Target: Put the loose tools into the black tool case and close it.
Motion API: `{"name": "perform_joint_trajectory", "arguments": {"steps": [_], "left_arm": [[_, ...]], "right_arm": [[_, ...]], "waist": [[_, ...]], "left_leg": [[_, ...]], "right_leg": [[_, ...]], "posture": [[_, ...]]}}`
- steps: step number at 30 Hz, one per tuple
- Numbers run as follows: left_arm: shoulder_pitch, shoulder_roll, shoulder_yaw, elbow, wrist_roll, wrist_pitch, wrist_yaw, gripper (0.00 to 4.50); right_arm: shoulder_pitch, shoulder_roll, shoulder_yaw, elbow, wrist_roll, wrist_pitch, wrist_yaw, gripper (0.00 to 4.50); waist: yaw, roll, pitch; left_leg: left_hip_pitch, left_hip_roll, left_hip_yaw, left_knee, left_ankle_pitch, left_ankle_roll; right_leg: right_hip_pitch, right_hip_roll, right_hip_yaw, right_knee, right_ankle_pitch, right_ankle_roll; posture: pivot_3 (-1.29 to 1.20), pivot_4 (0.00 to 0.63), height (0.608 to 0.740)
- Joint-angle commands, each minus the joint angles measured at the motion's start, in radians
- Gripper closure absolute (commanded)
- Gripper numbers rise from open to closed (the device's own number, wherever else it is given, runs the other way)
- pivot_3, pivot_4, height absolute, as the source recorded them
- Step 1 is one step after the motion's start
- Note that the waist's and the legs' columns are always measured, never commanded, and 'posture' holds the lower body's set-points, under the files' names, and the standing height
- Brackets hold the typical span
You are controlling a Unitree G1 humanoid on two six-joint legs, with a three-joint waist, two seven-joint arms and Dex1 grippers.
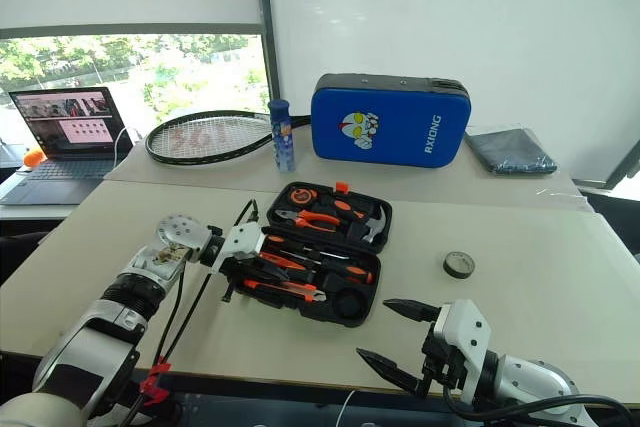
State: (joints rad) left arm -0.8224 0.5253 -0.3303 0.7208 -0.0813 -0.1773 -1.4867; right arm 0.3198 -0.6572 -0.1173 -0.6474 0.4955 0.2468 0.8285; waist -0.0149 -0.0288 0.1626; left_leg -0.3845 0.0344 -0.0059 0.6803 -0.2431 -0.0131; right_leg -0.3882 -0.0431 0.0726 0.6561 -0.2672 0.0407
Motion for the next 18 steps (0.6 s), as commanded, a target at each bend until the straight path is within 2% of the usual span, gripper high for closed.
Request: {"name": "perform_joint_trajectory", "arguments": {"steps": [1, 7, 10, 13, 16, 18], "left_arm": [[0.05, 0.012, -0.034, 0.013, 0.066, 0.018, 0.001, 4.42], [0.085, 0.009, 0.061, -0.039, -0.039, -0.066, -0.04, 4.42], [0.11, 0.029, 0.176, -0.128, -0.179, 0.021, -0.066, 4.42], [0.166, 0.085, 0.288, -0.26, -0.292, 0.131, -0.05, 3.73], [0.233, 0.136, 0.353, -0.36, -0.344, 0.188, -0.032, 2.58], [0.338, 0.198, 0.416, -0.425, -0.386, 0.218, -0.054, 1.8]], "right_arm": [[0.002, 0.008, -0.004, -0.037, 0.02, -0.013, 0.0, 0.0], [0.013, 0.01, -0.043, -0.042, 0.029, -0.024, -0.003, 0.0], [0.072, 0.007, -0.131, -0.051, 0.066, -0.035, 0.014, 0.0], [0.177, 0.026, -0.246, -0.03, 0.07, -0.095, 0.048, 0.0], [0.255, 0.052, -0.32, 0.003, 0.062, -0.15, 0.078, 0.0], [0.324, 0.089, -0.378, 0.053, 0.041, -0.216, 0.101, 0.0]], "waist": [[0.0, 0.001, -0.001], [-0.003, 0.002, -0.002], [-0.001, 0.001, -0.001], [-0.001, 0.001, -0.001], [-0.001, 0.001, -0.001], [-0.003, 0.001, -0.001]], "left_leg": [[0.0, 0.0, 0.0, 0.0, 0.0, 0.0], [0.0, 0.0, 0.0, -0.001, 0.0, 0.0], [-0.003, 0.0, 0.0, -0.001, 0.0, 0.0], [-0.008, 0.0, 0.0, -0.002, 0.0, 0.0], [-0.014, 0.0, -0.001, -0.001, 0.0, 0.0], [-0.014, 0.0, 0.0, -0.001, 0.0, 0.0]], "right_leg": [[0.0, 0.0, 0.0, 0.0, 0.0, 0.0], [-0.001, 0.0, 0.0, -0.001, 0.0, 0.0], [-0.003, 0.0, 0.0, -0.001, 0.0, 0.0], [-0.008, 0.0, 0.0, 0.0, 0.0, -0.002], [-0.015, 0.0, 0.0, 0.001, 0.003, -0.007], [-0.015, -0.001, 0.0, 0.0, 0.003, -0.007]], "posture": [[0.0, 0.15, 0.74], [0.0, 0.15, 0.74], [0.0, 0.15, 0.74], [0.0, 0.15, 0.74], [0.0, 0.15, 0.74], [0.0, 0.15, 0.74]]}}
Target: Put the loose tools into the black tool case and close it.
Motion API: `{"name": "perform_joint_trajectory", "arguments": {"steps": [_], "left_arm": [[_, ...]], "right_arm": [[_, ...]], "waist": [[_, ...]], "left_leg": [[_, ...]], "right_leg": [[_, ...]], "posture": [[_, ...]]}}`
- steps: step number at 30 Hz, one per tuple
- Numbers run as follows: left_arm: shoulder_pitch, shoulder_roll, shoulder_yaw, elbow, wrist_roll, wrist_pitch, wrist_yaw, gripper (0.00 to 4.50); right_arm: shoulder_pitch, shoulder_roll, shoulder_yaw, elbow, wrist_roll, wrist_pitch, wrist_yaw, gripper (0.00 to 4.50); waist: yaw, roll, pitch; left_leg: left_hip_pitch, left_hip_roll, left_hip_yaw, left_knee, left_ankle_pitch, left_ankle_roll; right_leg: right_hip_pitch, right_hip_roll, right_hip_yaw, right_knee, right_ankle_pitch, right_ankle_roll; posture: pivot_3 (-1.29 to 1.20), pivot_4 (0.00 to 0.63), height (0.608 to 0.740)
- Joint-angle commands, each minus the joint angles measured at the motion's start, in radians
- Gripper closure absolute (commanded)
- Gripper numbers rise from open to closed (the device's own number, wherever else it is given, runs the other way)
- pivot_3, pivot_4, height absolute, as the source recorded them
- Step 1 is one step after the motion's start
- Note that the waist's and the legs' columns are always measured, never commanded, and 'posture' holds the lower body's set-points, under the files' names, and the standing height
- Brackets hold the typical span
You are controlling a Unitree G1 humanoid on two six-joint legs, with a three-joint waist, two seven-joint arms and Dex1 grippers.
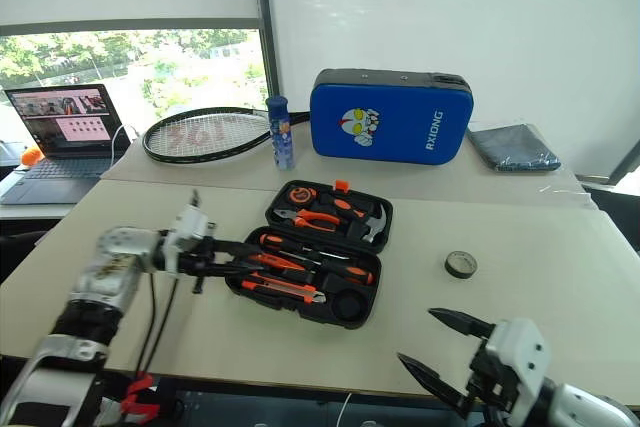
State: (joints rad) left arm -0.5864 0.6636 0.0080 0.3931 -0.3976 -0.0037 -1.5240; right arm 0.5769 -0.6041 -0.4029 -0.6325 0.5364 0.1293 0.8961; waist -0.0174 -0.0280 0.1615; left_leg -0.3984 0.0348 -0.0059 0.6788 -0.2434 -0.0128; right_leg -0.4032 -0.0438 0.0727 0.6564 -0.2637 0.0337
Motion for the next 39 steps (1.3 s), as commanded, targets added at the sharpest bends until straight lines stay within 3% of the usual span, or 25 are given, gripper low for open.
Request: {"name": "perform_joint_trajectory", "arguments": {"steps": [1, 5, 11, 16, 23, 29, 34, 39], "left_arm": [[0.14, 0.081, 0.095, -0.12, -0.076, 0.056, -0.016, 1.53], [0.269, 0.13, 0.183, -0.136, -0.129, 0.078, -0.016, 0.1], [0.318, 0.11, 0.209, -0.228, -0.171, 0.1, 0.01, 0.1], [0.309, 0.098, 0.163, -0.294, -0.187, 0.148, 0.005, 0.1], [0.256, 0.038, 0.112, -0.334, -0.169, 0.143, 0.026, 0.1], [0.259, 0.016, 0.088, -0.367, -0.164, 0.149, 0.041, 0.1], [0.28, 0.017, 0.084, -0.386, -0.164, 0.149, 0.051, 0.1], [0.294, 0.022, 0.088, -0.407, -0.167, 0.152, 0.063, 0.0]], "right_arm": [[0.088, 0.049, -0.11, 0.057, -0.006, -0.12, 0.042, 0.0], [0.148, 0.105, -0.158, 0.177, -0.063, -0.252, 0.061, 0.0], [0.076, 0.064, -0.157, 0.2, -0.064, -0.21, 0.017, 0.0], [-0.236, -0.19, -0.08, 0.21, -0.011, 0.146, -0.053, 0.0], [-0.638, -0.422, 0.202, 0.401, -0.068, 0.477, 0.002, 0.0], [-0.943, -0.424, 0.445, 0.648, -0.247, 0.48, 0.045, 0.0], [-1.073, -0.381, 0.553, 0.796, -0.346, 0.441, 0.082, 0.0], [-1.145, -0.344, 0.599, 0.887, -0.404, 0.426, 0.11, 1.42]], "waist": [[-0.002, 0.001, -0.001], [-0.002, 0.001, 0.0], [0.004, 0.001, 0.0], [-0.023, 0.002, 0.002], [-0.009, 0.001, 0.003], [-0.012, 0.002, 0.003], [-0.013, 0.002, 0.003], [-0.013, 0.002, 0.003]], "left_leg": [[0.001, 0.0, 0.001, 0.0, 0.0, 0.0], [0.004, 0.002, 0.002, -0.003, 0.0, 0.0], [0.008, 0.002, 0.004, -0.002, 0.001, -0.001], [0.01, 0.003, 0.009, -0.002, 0.001, -0.001], [0.005, 0.001, 0.006, -0.005, 0.0, 0.0], [-0.001, -0.001, 0.007, -0.002, -0.001, 0.002], [-0.003, -0.001, 0.007, -0.003, -0.002, 0.004], [-0.004, -0.001, 0.007, -0.002, -0.002, 0.004]], "right_leg": [[0.0, 0.0, 0.001, 0.0, 0.0, 0.0], [0.001, 0.0, 0.0, 0.0, -0.004, 0.002], [0.004, -0.001, 0.002, 0.0, -0.005, 0.004], [0.004, 0.0, 0.008, 0.0, -0.002, 0.004], [-0.001, 0.004, 0.009, 0.0, 0.0, -0.001], [-0.004, 0.001, 0.011, -0.006, 0.002, 0.002], [-0.005, 0.001, 0.01, -0.007, 0.002, 0.002], [-0.007, 0.001, 0.01, -0.007, 0.002, 0.002]], "posture": [[0.0, 0.15, 0.74], [0.0, 0.15, 0.74], [0.0, 0.15, 0.74], [0.0, 0.15, 0.74], [0.0, 0.15, 0.74], [0.0, 0.15, 0.74], [0.0, 0.15, 0.74], [0.0, 0.15, 0.74]]}}
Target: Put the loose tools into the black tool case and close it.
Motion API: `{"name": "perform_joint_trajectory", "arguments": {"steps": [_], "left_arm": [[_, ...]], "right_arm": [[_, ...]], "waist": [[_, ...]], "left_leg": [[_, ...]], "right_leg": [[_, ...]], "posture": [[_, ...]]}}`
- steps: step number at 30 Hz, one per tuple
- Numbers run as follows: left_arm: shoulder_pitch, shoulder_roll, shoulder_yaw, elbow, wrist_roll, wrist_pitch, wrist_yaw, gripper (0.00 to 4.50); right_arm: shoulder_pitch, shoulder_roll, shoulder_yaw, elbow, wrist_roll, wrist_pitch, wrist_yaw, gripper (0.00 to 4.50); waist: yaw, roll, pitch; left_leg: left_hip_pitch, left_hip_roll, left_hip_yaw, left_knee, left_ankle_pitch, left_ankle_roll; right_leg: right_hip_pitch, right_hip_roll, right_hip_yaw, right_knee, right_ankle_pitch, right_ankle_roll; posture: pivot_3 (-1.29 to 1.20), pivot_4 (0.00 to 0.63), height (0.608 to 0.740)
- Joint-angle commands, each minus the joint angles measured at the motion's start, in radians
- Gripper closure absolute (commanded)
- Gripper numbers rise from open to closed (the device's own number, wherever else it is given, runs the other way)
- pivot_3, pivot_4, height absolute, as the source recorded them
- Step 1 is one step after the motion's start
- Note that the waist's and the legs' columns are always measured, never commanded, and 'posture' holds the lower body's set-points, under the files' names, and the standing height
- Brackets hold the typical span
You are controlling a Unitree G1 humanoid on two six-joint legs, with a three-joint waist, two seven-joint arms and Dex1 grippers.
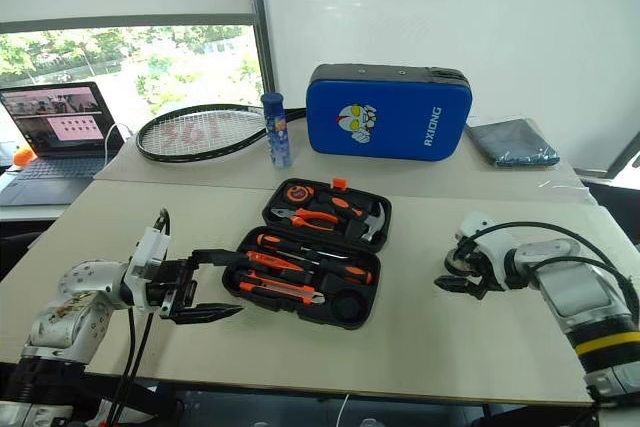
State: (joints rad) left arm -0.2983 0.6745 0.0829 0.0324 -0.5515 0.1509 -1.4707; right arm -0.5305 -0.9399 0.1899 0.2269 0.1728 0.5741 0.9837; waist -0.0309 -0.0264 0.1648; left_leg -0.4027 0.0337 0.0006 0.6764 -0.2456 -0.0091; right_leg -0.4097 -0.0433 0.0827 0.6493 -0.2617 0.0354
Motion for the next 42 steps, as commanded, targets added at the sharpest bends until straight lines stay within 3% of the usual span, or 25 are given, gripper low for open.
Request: {"name": "perform_joint_trajectory", "arguments": {"steps": [1, 9, 14, 21, 29, 42], "left_arm": [[0.008, 0.013, 0.015, -0.05, -0.014, -0.001, 0.012, 0.0], [0.034, 0.026, 0.028, -0.082, -0.023, 0.005, 0.026, 0.0], [0.046, 0.033, 0.032, -0.081, -0.025, 0.001, 0.022, 0.0], [0.07, 0.036, 0.021, -0.072, -0.012, -0.006, 0.017, 0.0], [0.085, 0.037, 0.022, -0.082, -0.013, 0.0, 0.026, 0.0], [0.094, 0.044, 0.026, -0.094, -0.016, 0.006, 0.042, 0.0]], "right_arm": [[-0.045, -0.006, 0.011, 0.038, -0.053, -0.022, 0.024, 1.74], [-0.053, -0.024, -0.034, -0.031, -0.013, -0.081, 0.144, 4.38], [-0.078, 0.003, -0.055, -0.304, 0.129, 0.038, 0.241, 4.38], [-0.111, 0.12, 0.113, -0.635, 0.19, 0.255, 0.187, 4.38], [-0.122, 0.147, 0.245, -0.671, 0.145, 0.327, 0.143, 4.38], [-0.138, 0.139, 0.326, -0.622, 0.09, 0.334, 0.142, 4.38]], "waist": [[0.001, 0.0, 0.0], [0.0, 0.0, 0.0], [-0.011, 0.001, 0.0], [-0.007, 0.001, 0.0], [0.001, 0.0, 0.0], [-0.009, 0.0, 0.0]], "left_leg": [[0.0, 0.0, 0.0, 0.0, 0.0, 0.0], [0.0, 0.0, 0.0, 0.0, 0.0, 0.0], [0.0, 0.001, 0.0, 0.0, 0.0, 0.0], [-0.001, 0.001, -0.001, 0.001, 0.0, 0.0], [-0.008, 0.0, -0.001, 0.004, 0.001, -0.001], [-0.007, 0.0, -0.001, 0.004, 0.001, -0.001]], "right_leg": [[0.0, 0.0, 0.0, 0.0, 0.0, 0.0], [0.0, 0.0, 0.0, 0.0, 0.0, 0.0], [-0.001, 0.0, 0.0, 0.001, 0.0, 0.0], [-0.002, 0.0, -0.001, 0.005, 0.0, 0.0], [-0.012, -0.001, 0.0, 0.009, 0.001, 0.0], [-0.012, 0.0, 0.0, 0.012, 0.001, -0.001]], "posture": [[0.0, 0.15, 0.74], [0.0, 0.15, 0.74], [0.0, 0.15, 0.74], [0.0, 0.15, 0.74], [0.0, 0.15, 0.74], [0.0, 0.15, 0.74]]}}
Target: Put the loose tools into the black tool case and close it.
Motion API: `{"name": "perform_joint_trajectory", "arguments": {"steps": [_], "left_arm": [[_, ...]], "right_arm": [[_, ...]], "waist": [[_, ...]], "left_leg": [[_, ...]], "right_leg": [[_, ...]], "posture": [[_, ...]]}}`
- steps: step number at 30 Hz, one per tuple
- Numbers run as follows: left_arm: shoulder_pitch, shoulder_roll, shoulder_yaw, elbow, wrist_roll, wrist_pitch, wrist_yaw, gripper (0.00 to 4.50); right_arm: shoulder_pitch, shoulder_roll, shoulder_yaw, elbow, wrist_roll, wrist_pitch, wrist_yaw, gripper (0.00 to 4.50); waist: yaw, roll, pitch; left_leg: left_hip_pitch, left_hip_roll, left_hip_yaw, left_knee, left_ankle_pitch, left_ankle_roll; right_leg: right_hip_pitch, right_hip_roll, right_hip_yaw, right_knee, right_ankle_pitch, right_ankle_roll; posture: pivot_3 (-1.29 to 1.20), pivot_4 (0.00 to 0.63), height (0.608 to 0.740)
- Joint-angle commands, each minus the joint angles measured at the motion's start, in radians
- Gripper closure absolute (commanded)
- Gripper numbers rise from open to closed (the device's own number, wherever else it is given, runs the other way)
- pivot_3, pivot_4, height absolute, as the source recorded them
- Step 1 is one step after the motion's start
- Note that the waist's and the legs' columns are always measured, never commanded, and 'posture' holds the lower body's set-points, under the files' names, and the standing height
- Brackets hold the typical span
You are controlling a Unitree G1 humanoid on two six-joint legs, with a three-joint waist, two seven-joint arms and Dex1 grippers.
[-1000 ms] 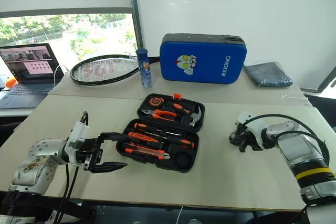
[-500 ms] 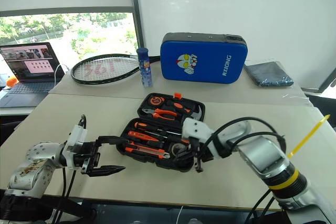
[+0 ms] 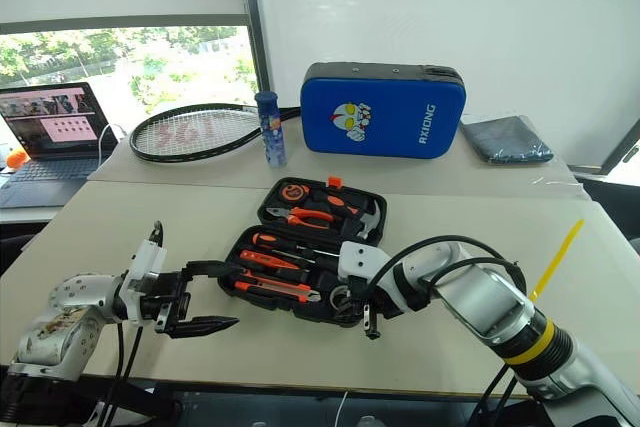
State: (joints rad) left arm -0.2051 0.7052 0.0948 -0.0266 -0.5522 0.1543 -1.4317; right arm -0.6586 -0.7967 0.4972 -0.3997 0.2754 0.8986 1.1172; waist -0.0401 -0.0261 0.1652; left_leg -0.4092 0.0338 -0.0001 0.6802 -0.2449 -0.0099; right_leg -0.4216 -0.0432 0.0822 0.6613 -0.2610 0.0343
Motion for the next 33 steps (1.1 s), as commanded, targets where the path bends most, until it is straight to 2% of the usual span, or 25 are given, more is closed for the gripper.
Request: {"name": "perform_joint_trajectory", "arguments": {"steps": [1, 3, 5, 9, 14, 17, 20, 23, 25, 26, 30, 31, 33], "left_arm": [[0.0, 0.013, 0.015, -0.035, -0.016, 0.003, 0.004, 0.0], [-0.002, 0.015, 0.015, -0.033, -0.015, 0.002, 0.005, 0.0], [-0.003, 0.016, 0.016, -0.03, -0.013, 0.001, 0.004, 0.0], [-0.001, 0.018, 0.018, -0.029, -0.012, 0.005, 0.015, 0.0], [-0.01, 0.022, 0.067, -0.01, -0.034, 0.043, 0.079, 0.0], [-0.028, 0.042, 0.114, 0.062, -0.027, 0.052, 0.103, 0.0], [-0.073, 0.058, 0.141, 0.175, 0.025, 0.06, 0.183, 0.68], [-0.141, 0.051, 0.129, 0.29, 0.105, 0.038, 0.288, 1.87], [-0.199, 0.026, 0.111, 0.367, 0.156, 0.037, 0.373, 2.45], [-0.223, 0.011, 0.101, 0.399, 0.183, 0.025, 0.41, 2.92], [-0.283, -0.053, 0.05, 0.456, 0.229, 0.018, 0.442, 4.28], [-0.293, -0.072, 0.033, 0.46, 0.243, 0.017, 0.455, 4.47], [-0.308, -0.102, -0.003, 0.464, 0.27, 0.019, 0.467, 4.47]], "right_arm": [[-0.009, -0.003, 0.019, 0.004, -0.01, 0.012, 0.009, 4.38], [-0.009, 0.002, 0.018, 0.004, -0.011, 0.008, 0.008, 3.69], [-0.012, 0.007, 0.016, 0.007, -0.015, 0.0, 0.007, 3.21], [-0.013, 0.019, -0.029, 0.014, -0.02, -0.044, -0.013, 1.76], [0.051, -0.022, -0.218, -0.048, 0.162, -0.044, 0.086, 0.05], [0.139, -0.064, -0.357, -0.046, 0.225, -0.115, 0.125, 0.05], [0.256, -0.085, -0.463, 0.019, 0.218, -0.173, 0.095, 0.79], [0.351, -0.08, -0.474, 0.108, 0.104, -0.34, 0.028, 1.93], [0.379, -0.035, -0.476, 0.185, 0.03, -0.445, -0.064, 2.42], [0.386, -0.02, -0.469, 0.215, -0.003, -0.489, -0.095, 2.87], [0.366, 0.052, -0.441, 0.336, -0.116, -0.631, -0.213, 4.18], [0.358, 0.067, -0.43, 0.353, -0.134, -0.641, -0.23, 4.43], [0.334, 0.098, -0.409, 0.391, -0.182, -0.671, -0.281, 4.43]], "waist": [[0.0, 0.0, 0.0], [0.0, 0.0, 0.0], [0.0, 0.0, 0.0], [-0.001, 0.0, 0.0], [0.002, 0.0, 0.0], [0.007, -0.001, 0.0], [0.008, -0.002, 0.0], [0.01, -0.003, 0.0], [0.01, -0.003, 0.0], [0.01, -0.003, 0.0], [0.009, -0.003, 0.0], [0.007, -0.003, 0.0], [0.005, -0.003, 0.0]], "left_leg": [[0.0, 0.0, 0.0, 0.0, 0.0, 0.0], [0.0, 0.0, 0.0, 0.0, 0.0, 0.0], [0.001, 0.0, 0.0, 0.0, 0.0, 0.0], [0.0, 0.0, 0.0, 0.0, 0.0, 0.0], [0.0, 0.0, 0.0, 0.0, 0.0, 0.0], [0.0, 0.0, -0.001, 0.0, 0.0, 0.0], [0.001, 0.0, 0.0, 0.0, 0.0, 0.0], [0.002, 0.0, 0.0, 0.0, 0.0, 0.0], [0.002, -0.001, 0.0, 0.0, 0.0, 0.0], [0.002, -0.001, 0.0, 0.0, 0.0, 0.0], [0.002, -0.002, 0.001, 0.0, 0.001, -0.002], [0.001, -0.001, 0.001, 0.0, 0.001, -0.002], [0.001, -0.001, 0.001, 0.0, 0.001, -0.002]], "right_leg": [[0.0, 0.0, 0.0, 0.0, 0.0, 0.0], [0.0, 0.0, 0.0, 0.0, 0.0, 0.0], [0.0, 0.0, 0.0, 0.0, 0.0, 0.0], [0.0, 0.0, 0.0, 0.001, 0.0, 0.0], [0.0, 0.0, 0.0, 0.0, 0.0, 0.0], [0.0, 0.0, -0.001, 0.0, 0.0, 0.0], [0.001, 0.0, -0.001, 0.0, 0.0, 0.0], [0.002, 0.0, -0.001, 0.0, 0.0, 0.0], [0.002, 0.0, 0.0, 0.001, 0.0, 0.0], [0.002, 0.0, 0.0, 0.001, 0.0, 0.0], [0.001, 0.0, 0.001, 0.002, 0.0, 0.0], [0.0, 0.0, 0.002, 0.002, 0.0, 0.0], [0.0, 0.0, 0.002, 0.002, 0.0, 0.0]], "posture": [[0.0, 0.15, 0.74], [0.0, 0.15, 0.74], [0.0, 0.15, 0.74], [0.0, 0.15, 0.74], [0.0, 0.15, 0.74], [0.0, 0.15, 0.74], [0.0, 0.15, 0.74], [0.0, 0.15, 0.74], [0.0, 0.15, 0.74], [0.0, 0.15, 0.74], [0.0, 0.15, 0.74], [0.0, 0.15, 0.74], [0.0, 0.15, 0.74]]}}
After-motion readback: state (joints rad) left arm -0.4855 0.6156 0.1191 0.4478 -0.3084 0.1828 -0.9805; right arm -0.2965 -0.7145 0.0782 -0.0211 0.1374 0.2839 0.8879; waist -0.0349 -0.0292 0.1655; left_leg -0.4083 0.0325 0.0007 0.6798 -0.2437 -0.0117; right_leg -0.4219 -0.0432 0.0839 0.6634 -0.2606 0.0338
